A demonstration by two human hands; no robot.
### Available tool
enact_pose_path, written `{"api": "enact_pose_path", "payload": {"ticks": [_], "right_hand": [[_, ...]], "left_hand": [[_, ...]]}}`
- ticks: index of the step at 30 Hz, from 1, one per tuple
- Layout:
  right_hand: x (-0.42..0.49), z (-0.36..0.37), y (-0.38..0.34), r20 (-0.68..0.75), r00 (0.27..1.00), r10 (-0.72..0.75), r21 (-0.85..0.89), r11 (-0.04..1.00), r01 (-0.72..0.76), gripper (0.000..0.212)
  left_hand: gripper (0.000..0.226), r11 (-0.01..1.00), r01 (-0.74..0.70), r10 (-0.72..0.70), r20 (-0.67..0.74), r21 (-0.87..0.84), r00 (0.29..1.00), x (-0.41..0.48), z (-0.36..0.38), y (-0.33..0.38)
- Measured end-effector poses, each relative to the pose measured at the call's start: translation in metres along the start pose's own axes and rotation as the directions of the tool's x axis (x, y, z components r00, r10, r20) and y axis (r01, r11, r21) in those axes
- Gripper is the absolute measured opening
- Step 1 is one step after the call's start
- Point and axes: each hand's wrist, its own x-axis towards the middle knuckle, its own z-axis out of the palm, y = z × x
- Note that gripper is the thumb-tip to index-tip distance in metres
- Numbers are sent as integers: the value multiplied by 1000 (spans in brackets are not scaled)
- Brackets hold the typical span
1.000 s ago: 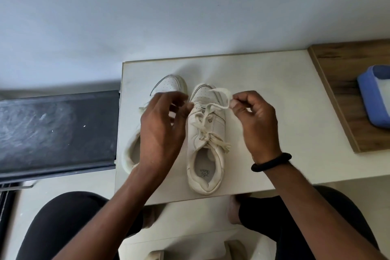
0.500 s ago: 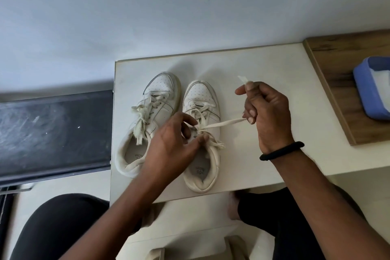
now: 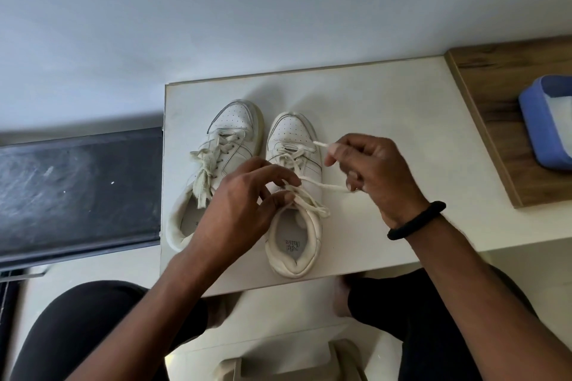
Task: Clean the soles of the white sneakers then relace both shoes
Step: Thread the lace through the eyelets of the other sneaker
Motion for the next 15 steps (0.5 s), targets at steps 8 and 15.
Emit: {"api": "enact_pose_path", "payload": {"ticks": [8, 15], "right_hand": [[-2, 8, 10, 176, 966, -189, -299, 925, 236, 15], [-6, 17, 12, 156, 948, -278, -514, 797, 319, 14]], "left_hand": [[13, 996, 84, -85, -19, -33, 996, 1, -3, 0], [16, 996, 81, -80, 19, -33, 997, 3, -6, -2]]}}
